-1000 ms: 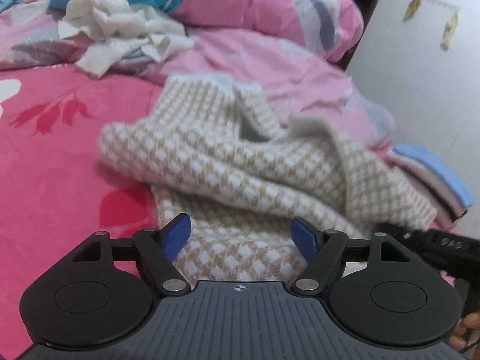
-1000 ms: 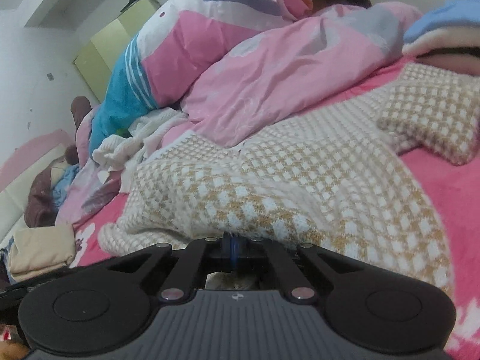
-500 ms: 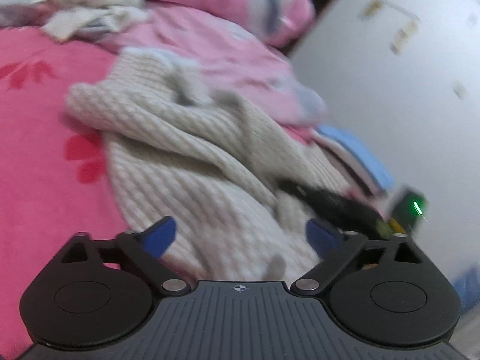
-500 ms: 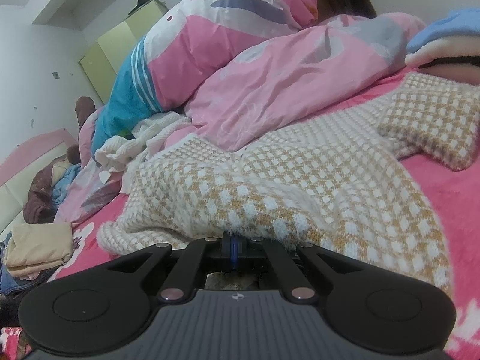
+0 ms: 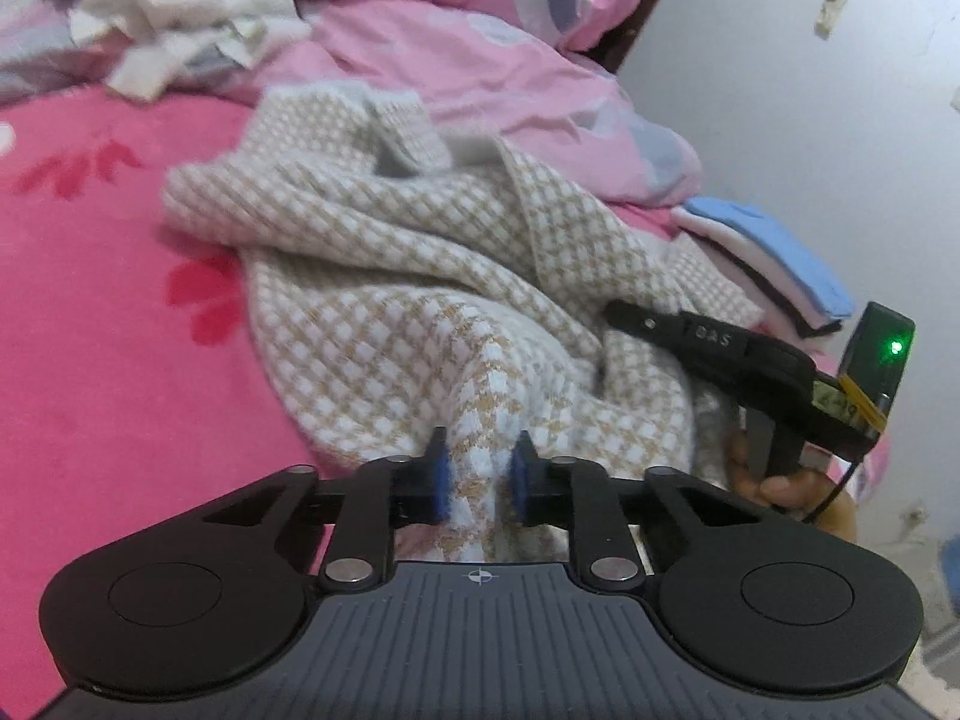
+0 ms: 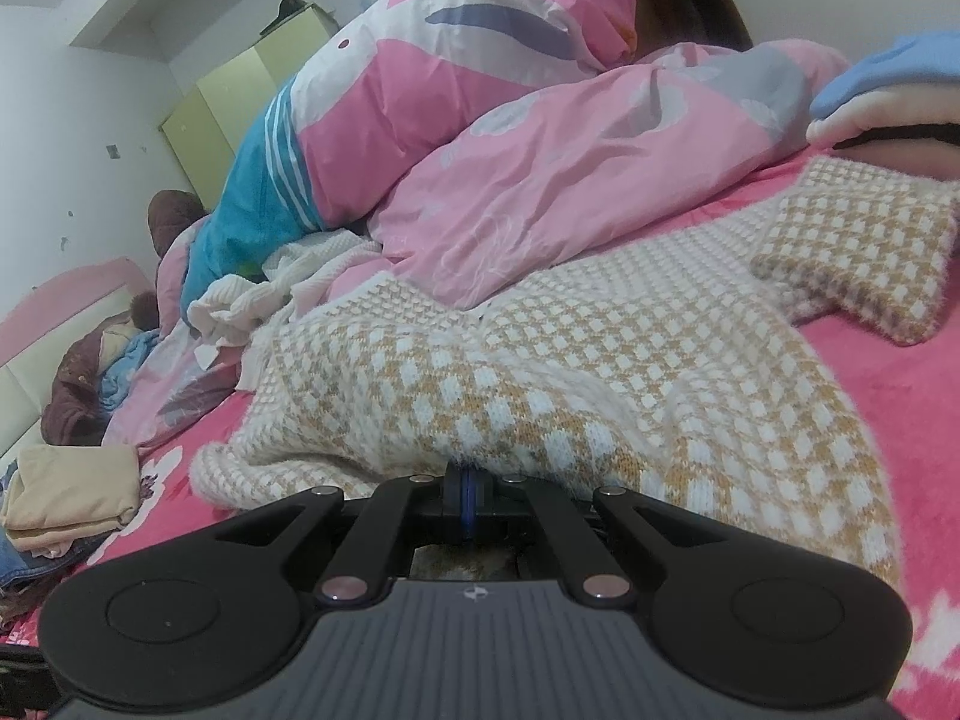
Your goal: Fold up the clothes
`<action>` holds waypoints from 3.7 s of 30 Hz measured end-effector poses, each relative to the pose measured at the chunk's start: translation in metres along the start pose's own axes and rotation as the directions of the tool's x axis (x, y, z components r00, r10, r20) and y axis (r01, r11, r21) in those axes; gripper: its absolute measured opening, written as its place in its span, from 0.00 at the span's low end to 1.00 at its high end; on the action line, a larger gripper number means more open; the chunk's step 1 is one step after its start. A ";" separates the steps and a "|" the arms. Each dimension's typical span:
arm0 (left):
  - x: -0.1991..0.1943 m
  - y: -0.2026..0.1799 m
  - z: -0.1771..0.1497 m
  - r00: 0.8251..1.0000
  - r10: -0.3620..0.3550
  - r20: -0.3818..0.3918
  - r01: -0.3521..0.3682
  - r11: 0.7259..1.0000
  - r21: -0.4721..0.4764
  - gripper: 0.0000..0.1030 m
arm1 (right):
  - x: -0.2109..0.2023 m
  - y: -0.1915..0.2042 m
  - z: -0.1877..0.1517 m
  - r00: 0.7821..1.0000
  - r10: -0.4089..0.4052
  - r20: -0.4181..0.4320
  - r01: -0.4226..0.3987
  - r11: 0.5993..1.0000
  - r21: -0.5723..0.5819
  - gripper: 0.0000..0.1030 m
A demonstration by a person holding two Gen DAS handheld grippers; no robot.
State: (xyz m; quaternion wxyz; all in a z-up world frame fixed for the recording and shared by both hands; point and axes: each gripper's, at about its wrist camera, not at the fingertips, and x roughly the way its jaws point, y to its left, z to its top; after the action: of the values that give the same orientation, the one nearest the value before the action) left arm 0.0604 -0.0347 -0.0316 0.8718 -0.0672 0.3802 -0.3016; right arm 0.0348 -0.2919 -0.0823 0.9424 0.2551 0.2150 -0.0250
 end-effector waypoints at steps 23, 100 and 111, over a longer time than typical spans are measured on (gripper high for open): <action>-0.036 0.060 0.125 0.794 0.543 0.272 -0.602 0.765 0.230 0.15 | -0.001 0.004 0.005 1.000 0.000 -0.014 0.000 1.000 0.011 0.00; -0.031 0.059 0.033 0.986 0.124 0.110 -0.103 0.979 -0.176 0.81 | -0.059 0.108 0.028 0.972 0.095 -0.217 -0.171 0.915 -0.365 0.35; 0.029 0.051 -0.016 0.970 0.163 0.180 -0.151 0.985 -0.081 0.79 | 0.044 0.126 0.045 0.951 -0.099 -0.293 -0.015 0.931 -0.364 0.37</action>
State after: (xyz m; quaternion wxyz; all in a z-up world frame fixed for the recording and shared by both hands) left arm 0.0888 -0.0080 -0.0787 0.9218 -0.0936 0.3112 -0.2112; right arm 0.1116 -0.2018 -0.0064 0.9274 0.0733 0.3652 0.0344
